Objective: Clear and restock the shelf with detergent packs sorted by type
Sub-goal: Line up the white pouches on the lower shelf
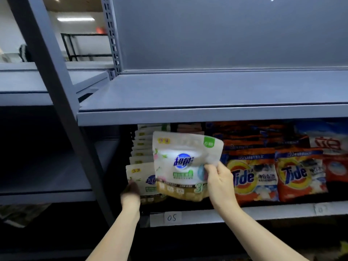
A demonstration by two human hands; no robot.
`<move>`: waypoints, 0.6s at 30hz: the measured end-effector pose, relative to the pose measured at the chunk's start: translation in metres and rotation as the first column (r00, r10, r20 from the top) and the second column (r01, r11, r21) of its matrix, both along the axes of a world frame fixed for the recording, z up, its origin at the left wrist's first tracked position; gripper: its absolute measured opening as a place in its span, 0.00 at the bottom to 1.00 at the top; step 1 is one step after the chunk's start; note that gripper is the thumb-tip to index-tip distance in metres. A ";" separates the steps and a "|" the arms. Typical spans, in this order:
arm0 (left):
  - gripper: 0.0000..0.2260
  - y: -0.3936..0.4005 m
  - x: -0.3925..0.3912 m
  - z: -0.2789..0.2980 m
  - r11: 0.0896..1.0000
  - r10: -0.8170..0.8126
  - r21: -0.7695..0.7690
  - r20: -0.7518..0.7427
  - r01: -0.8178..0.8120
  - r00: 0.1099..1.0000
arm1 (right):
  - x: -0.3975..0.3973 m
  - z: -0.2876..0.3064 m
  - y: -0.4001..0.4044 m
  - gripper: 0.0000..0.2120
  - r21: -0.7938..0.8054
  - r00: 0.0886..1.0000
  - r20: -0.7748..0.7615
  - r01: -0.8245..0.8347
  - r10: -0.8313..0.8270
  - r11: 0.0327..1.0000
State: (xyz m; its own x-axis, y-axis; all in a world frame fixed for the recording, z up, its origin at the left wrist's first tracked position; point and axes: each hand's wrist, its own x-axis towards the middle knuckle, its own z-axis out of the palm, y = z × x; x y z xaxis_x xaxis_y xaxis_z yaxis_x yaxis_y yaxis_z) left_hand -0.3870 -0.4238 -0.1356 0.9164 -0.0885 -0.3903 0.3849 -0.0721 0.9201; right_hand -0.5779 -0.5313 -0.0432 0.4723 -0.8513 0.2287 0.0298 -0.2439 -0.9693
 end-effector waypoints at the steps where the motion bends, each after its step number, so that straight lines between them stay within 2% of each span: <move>1: 0.17 -0.005 0.005 -0.002 0.999 -0.022 -0.024 -0.014 0.021 1.000 | 0.003 -0.010 0.001 0.14 0.022 0.998 -0.045 -0.045 0.046 0.999; 4: 0.16 -0.011 0.020 -0.012 0.996 -0.076 -0.055 -0.039 0.073 0.996 | 0.014 -0.035 0.004 0.12 0.118 0.959 -0.182 -0.199 0.218 0.973; 6: 0.12 -0.011 0.025 -0.017 0.990 -0.102 -0.104 -0.084 0.093 0.991 | 0.024 -0.051 0.005 0.11 0.242 0.907 -0.267 -0.264 0.326 0.934; 8: 0.10 -0.006 0.026 -0.020 0.982 -0.123 -0.162 -0.142 0.100 0.982 | 0.036 -0.065 0.006 0.09 0.345 0.867 -0.320 -0.268 0.381 0.899; 9: 0.12 -0.005 0.027 -0.023 0.984 -0.111 -0.159 -0.159 0.085 0.981 | 0.042 -0.070 0.008 0.09 0.378 0.863 -0.329 -0.253 0.384 0.891; 11: 0.18 -0.001 0.028 -0.030 0.997 -0.034 -0.075 -0.182 0.020 0.983 | 0.054 -0.080 0.011 0.08 0.425 0.891 -0.279 -0.221 0.359 0.878; 12: 0.18 0.002 0.023 -0.028 1.000 -0.002 0.024 -0.169 0.006 0.986 | 0.060 -0.083 0.013 0.07 0.444 0.911 -0.236 -0.209 0.339 0.871; 13: 0.17 0.003 0.017 -0.025 0.971 -0.030 0.234 -0.099 0.052 0.995 | 0.064 -0.086 0.015 0.06 0.455 0.927 -0.206 -0.194 0.314 0.869; 14: 0.16 0.008 0.011 -0.022 0.931 -0.068 0.359 0.007 0.061 0.998 | 0.067 -0.087 0.017 0.06 0.455 0.937 -0.189 -0.183 0.295 0.872; 16: 0.13 0.017 -0.002 -0.020 0.977 0.081 0.196 0.021 -0.083 0.997 | 0.071 -0.090 0.019 0.08 0.430 0.942 -0.164 -0.199 0.293 0.880; 18: 0.13 0.022 -0.010 -0.028 0.962 0.040 0.271 0.021 -0.044 0.999 | 0.074 -0.092 0.018 0.10 0.417 0.937 -0.176 -0.205 0.300 0.885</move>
State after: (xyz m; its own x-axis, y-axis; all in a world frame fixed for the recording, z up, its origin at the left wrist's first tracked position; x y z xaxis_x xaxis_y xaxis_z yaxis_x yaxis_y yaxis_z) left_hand -0.3970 -0.4018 -0.1640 0.9231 0.0572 -0.3802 0.3789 -0.3035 0.8743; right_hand -0.5043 -0.5136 -0.1355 0.6816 -0.6931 -0.2347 -0.1949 0.1372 -0.9712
